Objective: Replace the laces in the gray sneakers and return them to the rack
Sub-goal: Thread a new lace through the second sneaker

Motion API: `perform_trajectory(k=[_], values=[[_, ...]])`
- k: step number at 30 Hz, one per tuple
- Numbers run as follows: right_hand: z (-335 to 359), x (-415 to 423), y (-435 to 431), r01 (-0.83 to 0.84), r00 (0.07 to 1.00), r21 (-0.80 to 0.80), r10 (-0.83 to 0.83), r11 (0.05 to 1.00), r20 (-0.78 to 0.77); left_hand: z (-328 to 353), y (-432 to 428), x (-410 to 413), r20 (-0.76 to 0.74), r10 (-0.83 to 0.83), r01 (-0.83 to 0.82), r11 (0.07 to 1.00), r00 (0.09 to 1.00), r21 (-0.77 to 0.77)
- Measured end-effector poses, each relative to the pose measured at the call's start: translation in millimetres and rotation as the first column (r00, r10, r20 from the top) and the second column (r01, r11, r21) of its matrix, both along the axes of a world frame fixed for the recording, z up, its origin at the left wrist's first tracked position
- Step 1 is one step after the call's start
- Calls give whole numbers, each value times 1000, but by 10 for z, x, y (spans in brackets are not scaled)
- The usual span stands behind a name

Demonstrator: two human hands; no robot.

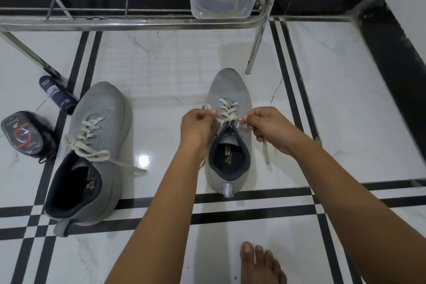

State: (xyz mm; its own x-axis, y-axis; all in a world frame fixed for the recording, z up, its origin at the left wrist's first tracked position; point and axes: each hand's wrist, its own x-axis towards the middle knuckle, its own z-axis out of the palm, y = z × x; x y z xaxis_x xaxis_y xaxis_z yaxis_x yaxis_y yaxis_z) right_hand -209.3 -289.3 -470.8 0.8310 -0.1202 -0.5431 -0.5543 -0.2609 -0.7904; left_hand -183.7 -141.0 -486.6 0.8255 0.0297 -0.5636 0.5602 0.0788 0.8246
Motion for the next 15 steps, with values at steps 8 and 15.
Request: perform_trajectory(k=[8, 15], values=[[-169, -41, 127, 331, 944, 171, -328, 928, -46, -122, 22, -41, -31, 248, -250, 963, 968, -99], [-143, -84, 55, 197, 979, 91, -191, 976, -65, -151, 98, 11, -65, 135, -139, 988, 989, -61]])
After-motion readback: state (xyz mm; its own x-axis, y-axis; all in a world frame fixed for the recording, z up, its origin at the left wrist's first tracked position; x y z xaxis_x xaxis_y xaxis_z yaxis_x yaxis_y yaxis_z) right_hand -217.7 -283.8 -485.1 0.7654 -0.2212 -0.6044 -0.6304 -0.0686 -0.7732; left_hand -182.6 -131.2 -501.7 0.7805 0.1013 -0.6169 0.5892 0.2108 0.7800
